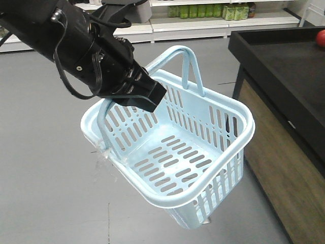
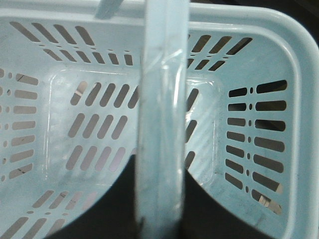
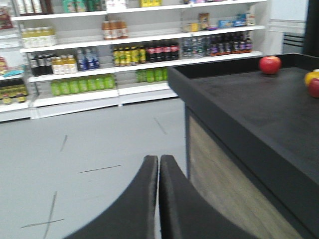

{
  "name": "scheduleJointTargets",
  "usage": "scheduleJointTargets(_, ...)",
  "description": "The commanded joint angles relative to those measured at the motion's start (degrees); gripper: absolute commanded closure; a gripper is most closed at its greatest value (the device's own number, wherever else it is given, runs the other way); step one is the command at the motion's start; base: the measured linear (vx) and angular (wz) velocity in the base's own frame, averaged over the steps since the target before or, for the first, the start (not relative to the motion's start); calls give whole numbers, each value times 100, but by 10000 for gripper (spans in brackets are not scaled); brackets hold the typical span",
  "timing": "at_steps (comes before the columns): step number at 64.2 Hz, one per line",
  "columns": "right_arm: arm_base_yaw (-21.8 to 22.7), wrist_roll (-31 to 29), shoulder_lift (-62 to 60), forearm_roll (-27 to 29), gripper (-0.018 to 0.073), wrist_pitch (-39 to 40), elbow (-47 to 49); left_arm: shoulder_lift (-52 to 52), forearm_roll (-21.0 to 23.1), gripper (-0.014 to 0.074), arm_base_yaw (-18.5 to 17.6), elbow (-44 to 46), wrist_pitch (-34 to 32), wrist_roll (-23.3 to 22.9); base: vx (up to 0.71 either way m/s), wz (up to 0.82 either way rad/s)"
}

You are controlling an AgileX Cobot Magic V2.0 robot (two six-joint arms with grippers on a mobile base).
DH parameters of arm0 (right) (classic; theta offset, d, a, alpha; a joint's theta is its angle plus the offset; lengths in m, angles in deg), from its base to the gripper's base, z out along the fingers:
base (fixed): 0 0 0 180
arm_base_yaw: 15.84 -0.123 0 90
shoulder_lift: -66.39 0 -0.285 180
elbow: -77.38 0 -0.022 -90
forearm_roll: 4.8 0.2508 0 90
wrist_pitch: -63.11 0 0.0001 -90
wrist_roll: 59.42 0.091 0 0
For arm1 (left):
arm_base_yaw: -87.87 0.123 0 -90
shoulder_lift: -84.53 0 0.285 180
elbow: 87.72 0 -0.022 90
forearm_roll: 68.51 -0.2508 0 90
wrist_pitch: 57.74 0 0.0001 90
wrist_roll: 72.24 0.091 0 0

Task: Pick three apples into basket with both arms
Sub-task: 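Hold the basket up with the left gripper while the base turns away, then carry the raised basket in the left gripper while driving across the floor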

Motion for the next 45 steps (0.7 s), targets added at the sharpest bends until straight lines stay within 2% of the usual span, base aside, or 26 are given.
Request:
scheduleJointTargets(1,32,-54,-44,-17,563,427,-53,-244,203,604,-13,135,-163,-43,2,43)
scheduleJointTargets(45,32,-54,-44,-17,563,427,-53,-244,203,604,-13,135,-163,-43,9,45)
